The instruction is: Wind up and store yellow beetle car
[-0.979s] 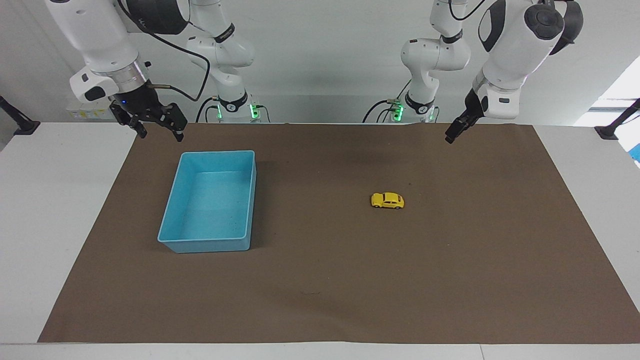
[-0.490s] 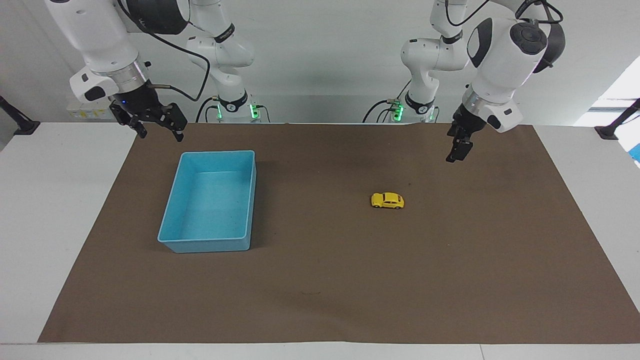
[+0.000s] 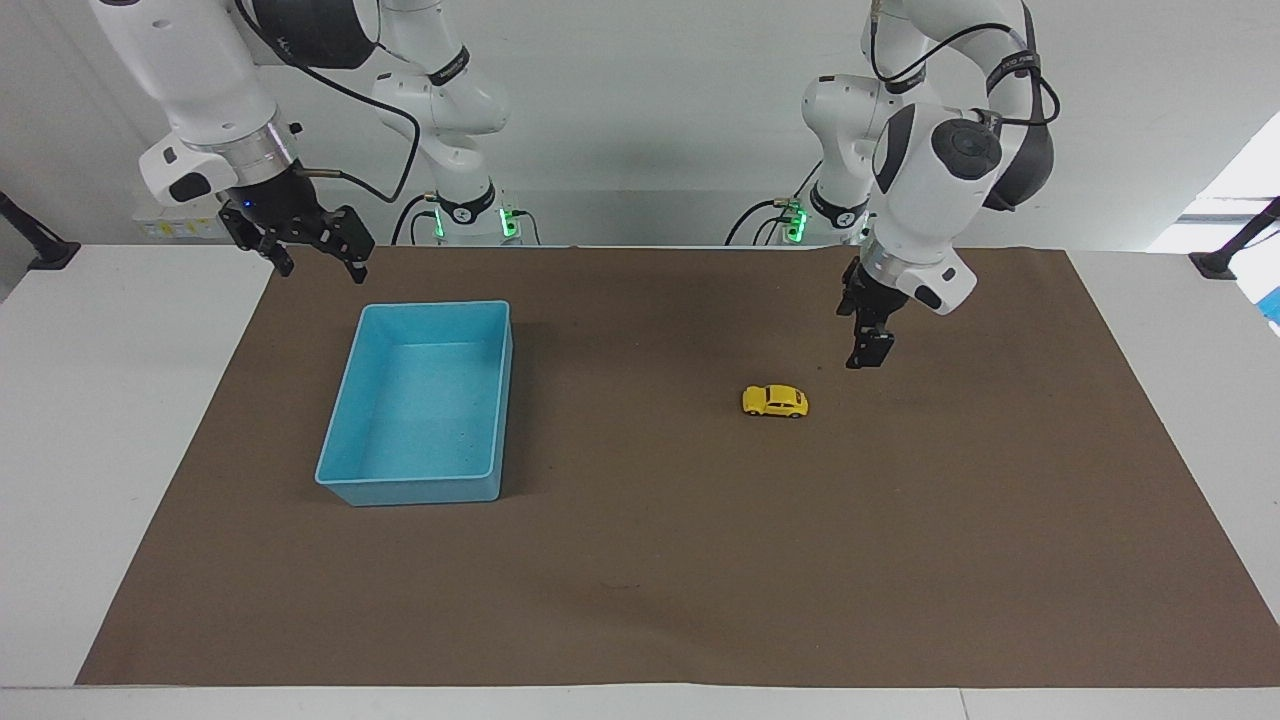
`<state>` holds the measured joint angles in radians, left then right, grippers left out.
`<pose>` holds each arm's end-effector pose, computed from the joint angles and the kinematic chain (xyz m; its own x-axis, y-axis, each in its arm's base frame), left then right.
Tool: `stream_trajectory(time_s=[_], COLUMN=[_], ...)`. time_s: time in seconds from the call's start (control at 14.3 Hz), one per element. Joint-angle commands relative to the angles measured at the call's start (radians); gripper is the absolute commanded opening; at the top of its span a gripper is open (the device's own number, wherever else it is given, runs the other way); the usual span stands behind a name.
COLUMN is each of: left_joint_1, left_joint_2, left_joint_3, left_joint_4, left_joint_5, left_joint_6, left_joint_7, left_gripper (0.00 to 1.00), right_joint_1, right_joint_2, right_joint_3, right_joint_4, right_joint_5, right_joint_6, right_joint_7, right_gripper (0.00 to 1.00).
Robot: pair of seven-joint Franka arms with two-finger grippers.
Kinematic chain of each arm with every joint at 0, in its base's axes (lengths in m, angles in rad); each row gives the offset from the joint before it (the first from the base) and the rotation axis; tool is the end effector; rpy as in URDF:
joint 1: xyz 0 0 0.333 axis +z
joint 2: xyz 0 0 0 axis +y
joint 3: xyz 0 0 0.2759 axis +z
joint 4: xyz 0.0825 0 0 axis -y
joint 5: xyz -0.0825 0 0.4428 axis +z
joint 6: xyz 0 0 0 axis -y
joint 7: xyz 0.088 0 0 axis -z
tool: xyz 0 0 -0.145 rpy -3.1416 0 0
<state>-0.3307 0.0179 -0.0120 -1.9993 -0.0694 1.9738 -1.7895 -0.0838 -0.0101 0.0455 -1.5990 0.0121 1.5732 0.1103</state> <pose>0.5667 -0.2095 0.3422 0.0937 0.9943 -0.0517 0.9937 -0.0966 -0.0568 0.6093 -0.0215 0.5378 0.9888 -0.1481 -0.0169 -0.1483 -0.9889 -0.0098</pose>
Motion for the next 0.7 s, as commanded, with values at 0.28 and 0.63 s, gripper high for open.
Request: stream_trajectory(time_s=[0.28,0.63], left_joint_1=[-0.088,-0.091], left_joint_2=[0.095,0.109], left_joint_3=[0.015,0.015], left_joint_4=[-0.134,-0.159], left_joint_5=[-0.007,-0.009], left_joint_6=[0.252,0.353], left_joint_7=[-0.119,-0.111], left_gripper=[1.00,1.00], right_joint_1=[-0.007,-0.007], right_joint_2=[-0.005,-0.005], right_joint_3=[0.005,0.005], right_joint_4=[0.001,0.002], right_joint_5=[0.008,0.008], right_joint_6=[-0.004,-0.004], right_joint_7=[-0.014,-0.012], right_gripper=[1.00,1.00])
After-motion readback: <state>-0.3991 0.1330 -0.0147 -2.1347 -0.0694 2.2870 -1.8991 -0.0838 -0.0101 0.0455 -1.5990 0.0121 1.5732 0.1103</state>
